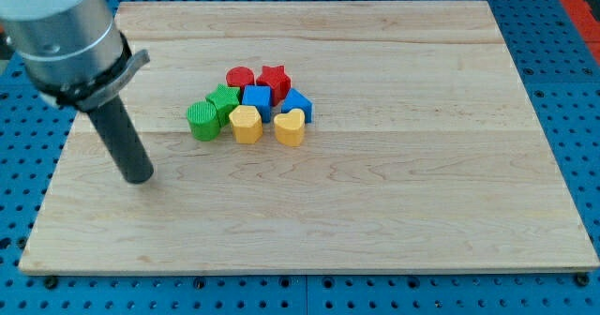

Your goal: Push the green circle into the green star

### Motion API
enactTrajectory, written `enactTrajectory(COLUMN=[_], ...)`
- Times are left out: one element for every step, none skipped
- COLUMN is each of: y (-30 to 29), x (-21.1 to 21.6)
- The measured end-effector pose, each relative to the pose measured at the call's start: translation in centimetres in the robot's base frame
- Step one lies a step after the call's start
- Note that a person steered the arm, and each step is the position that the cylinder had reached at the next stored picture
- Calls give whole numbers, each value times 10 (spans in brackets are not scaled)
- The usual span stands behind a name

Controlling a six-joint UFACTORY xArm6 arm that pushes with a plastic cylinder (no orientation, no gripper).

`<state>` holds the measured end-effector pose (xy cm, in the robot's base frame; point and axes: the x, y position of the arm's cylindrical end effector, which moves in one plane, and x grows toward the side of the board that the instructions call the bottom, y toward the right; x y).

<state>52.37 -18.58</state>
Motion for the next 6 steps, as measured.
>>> enactTrajectory(y=[9, 14, 14, 22, 53, 70], x=[20, 9, -14, -53, -74, -104])
